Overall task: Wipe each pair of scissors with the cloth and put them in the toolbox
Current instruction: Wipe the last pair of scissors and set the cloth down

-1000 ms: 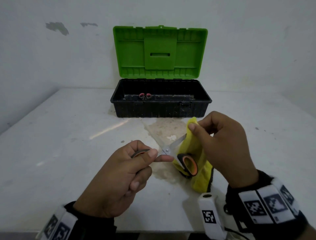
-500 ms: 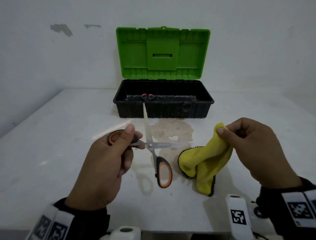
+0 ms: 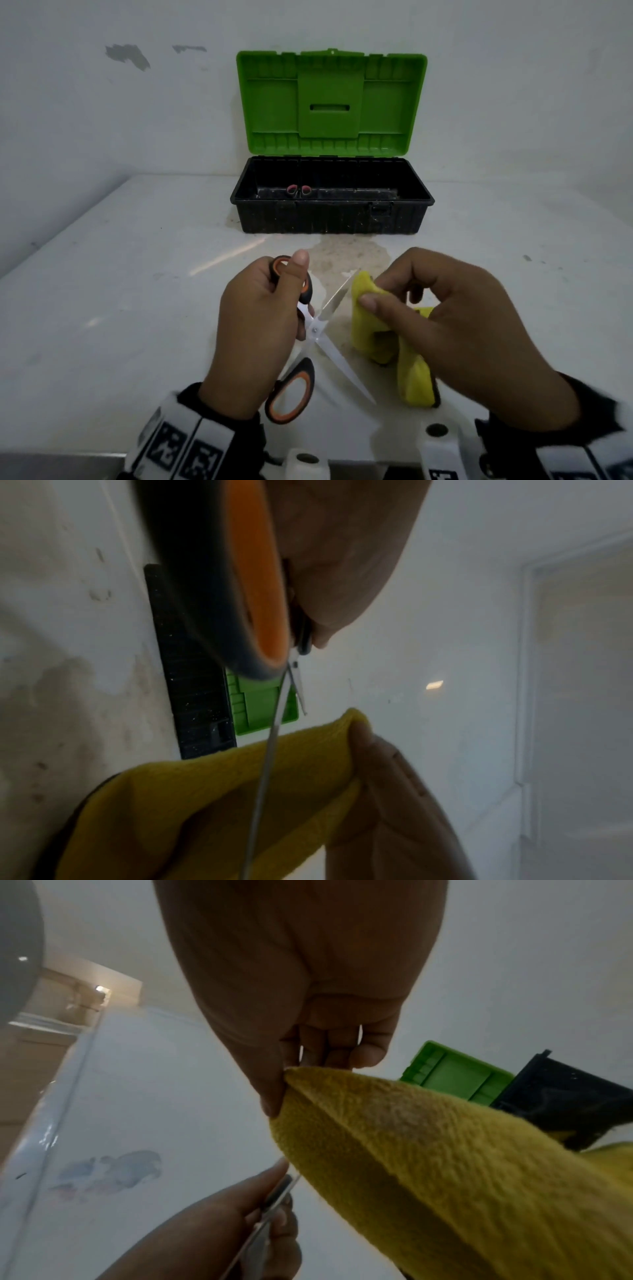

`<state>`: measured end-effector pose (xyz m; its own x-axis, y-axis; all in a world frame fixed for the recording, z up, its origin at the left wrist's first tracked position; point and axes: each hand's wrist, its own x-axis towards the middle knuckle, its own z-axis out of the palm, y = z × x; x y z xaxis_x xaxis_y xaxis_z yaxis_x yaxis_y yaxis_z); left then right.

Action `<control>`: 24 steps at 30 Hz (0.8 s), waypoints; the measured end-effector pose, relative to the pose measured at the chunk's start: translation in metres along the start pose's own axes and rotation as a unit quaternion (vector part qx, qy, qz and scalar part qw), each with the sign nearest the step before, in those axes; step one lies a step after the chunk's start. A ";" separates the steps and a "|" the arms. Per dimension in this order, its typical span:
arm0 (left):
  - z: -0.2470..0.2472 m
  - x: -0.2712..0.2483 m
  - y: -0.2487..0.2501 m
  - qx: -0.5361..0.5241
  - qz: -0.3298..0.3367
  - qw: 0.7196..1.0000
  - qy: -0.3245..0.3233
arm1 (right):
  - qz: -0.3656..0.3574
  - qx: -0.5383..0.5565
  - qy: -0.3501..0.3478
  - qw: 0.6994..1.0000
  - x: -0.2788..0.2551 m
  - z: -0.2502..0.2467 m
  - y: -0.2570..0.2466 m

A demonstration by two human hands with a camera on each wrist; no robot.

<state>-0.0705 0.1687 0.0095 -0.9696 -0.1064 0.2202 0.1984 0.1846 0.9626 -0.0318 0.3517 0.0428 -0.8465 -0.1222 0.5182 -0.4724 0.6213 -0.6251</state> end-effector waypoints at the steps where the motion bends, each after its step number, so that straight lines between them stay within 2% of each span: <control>1: 0.001 0.000 -0.001 0.012 0.007 1.000 0.007 | -0.012 -0.002 -0.010 1.000 -0.002 0.005 -0.001; 6: 0.009 0.001 -0.005 0.063 0.034 0.997 0.037 | -0.023 -0.040 -0.046 0.998 -0.006 0.035 0.000; 9: 0.010 0.002 -0.007 0.072 0.034 0.996 0.043 | -0.016 -0.058 -0.025 0.998 -0.006 0.047 0.002; 14: 0.008 0.002 -0.005 0.052 0.014 0.998 0.015 | 0.015 -0.046 0.023 0.999 -0.002 0.053 0.008; 18: 0.007 0.002 -0.005 0.069 0.033 0.997 0.020 | 0.006 -0.039 -0.008 0.999 -0.007 0.056 0.001; 22: 0.008 0.000 -0.007 0.045 0.019 0.999 -0.004 | 0.052 -0.035 0.063 0.996 0.003 0.049 0.013; 24: 0.009 -0.001 -0.007 0.043 0.021 0.999 0.000 | 0.056 -0.031 0.061 0.996 0.005 0.047 0.013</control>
<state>-0.0725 0.1757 0.0008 -0.9606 -0.0971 0.2603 0.2258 0.2731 0.9351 -0.0533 0.3225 0.0097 -0.8554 0.0424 0.5162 -0.3576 0.6726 -0.6478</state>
